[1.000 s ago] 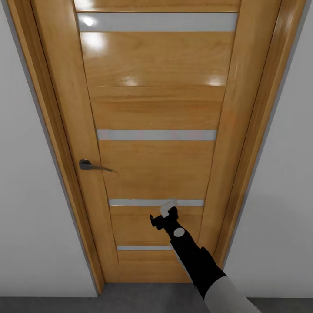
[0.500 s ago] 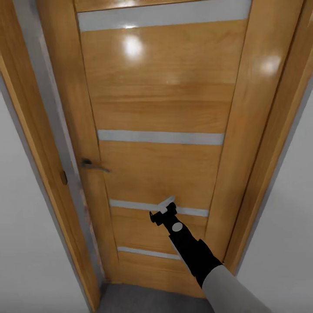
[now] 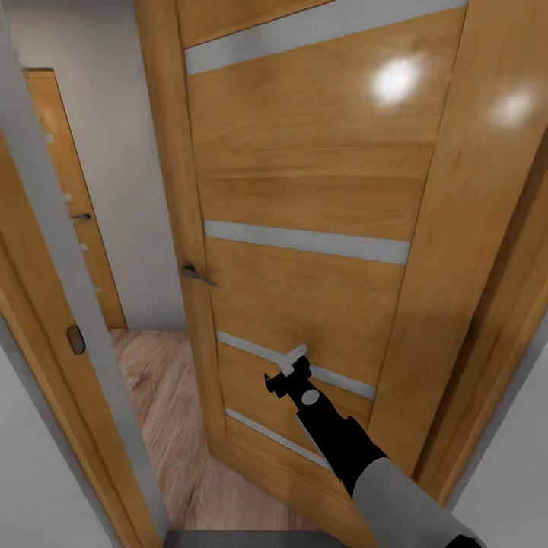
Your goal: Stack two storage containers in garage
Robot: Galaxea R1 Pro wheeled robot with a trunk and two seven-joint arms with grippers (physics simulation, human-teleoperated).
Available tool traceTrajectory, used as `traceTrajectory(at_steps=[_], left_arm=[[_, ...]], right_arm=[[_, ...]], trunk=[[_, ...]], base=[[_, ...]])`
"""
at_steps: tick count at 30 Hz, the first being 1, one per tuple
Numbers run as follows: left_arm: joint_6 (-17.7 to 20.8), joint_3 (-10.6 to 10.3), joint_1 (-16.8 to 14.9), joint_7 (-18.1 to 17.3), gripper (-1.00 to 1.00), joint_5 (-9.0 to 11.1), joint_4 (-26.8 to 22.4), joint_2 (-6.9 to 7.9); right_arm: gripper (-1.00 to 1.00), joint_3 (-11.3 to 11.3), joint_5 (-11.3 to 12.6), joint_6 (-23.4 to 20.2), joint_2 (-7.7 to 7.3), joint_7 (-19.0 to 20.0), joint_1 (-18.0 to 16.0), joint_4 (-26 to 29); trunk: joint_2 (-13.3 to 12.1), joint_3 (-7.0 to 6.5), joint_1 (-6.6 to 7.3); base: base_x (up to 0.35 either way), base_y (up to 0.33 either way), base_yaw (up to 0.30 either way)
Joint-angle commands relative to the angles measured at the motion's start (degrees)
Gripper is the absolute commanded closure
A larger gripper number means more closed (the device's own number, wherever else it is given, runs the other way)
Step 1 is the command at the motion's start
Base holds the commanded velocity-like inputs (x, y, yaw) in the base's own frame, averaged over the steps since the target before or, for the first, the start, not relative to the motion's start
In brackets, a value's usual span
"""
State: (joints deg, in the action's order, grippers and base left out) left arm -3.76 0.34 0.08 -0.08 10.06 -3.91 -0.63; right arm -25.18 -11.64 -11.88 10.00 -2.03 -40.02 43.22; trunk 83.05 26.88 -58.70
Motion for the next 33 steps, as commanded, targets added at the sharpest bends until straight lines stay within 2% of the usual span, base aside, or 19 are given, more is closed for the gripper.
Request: traceTrajectory(at_steps=[1,2,10,16,20,25,33], left_arm=[[-0.11,-0.01,0.01,-0.01,-1.0,0.4,-0.05,0.0],[-0.11,-0.06,0.01,-0.01,-1.0,0.4,-0.05,-0.04],[-0.11,-0.07,0.01,-0.01,-1.0,0.31,-0.04,-0.07],[-0.11,-0.15,0.01,-0.01,-1.0,0.08,-0.02,-0.07],[-0.12,-0.16,0.01,-0.01,-1.0,0.05,-0.04,-0.07],[-0.18,-0.16,0.01,-0.01,-1.0,0.06,-0.05,-0.07],[-0.16,-0.28,0.01,-0.01,-1.0,-0.06,-0.05,-0.15]], right_arm=[[-1.0,-0.13,-0.83,-0.26,0.0,-0.36,-0.87,-0.99],[-1.0,-0.13,-0.91,0.54,0.0,-0.42,-4.32,-5.47],[-1.0,-0.01,-0.77,4.84,0.0,-0.67,-9.0,-12.9],[-1.0,0.14,-0.44,5.33,0.0,-0.9,-10.17,-14.26],[-1.0,0.34,-0.14,6.61,0.0,-0.95,-13.29,-19.49],[-1.0,0.51,-0.06,8.35,0.0,-1.01,-14.16,-21.57],[-1.0,0.81,0.42,8.04,0.0,-4.84,-16.7,-22.37]], trunk=[[0.02,0.05,-0.03],[0.02,0.05,-0.03],[0.02,0.05,-0.03],[0.02,0.05,-0.03],[0.02,0.05,-0.03],[0.02,0.05,-0.03],[0.02,0.05,-0.03]], base=[[0.322,0.0,0.0],[0.322,0.0,0.0],[0.322,0.0,0.0],[0.322,0.0,0.0],[0.322,0.0,0.0],[0.322,0.0,0.0],[0.29,0.0,0.0]])
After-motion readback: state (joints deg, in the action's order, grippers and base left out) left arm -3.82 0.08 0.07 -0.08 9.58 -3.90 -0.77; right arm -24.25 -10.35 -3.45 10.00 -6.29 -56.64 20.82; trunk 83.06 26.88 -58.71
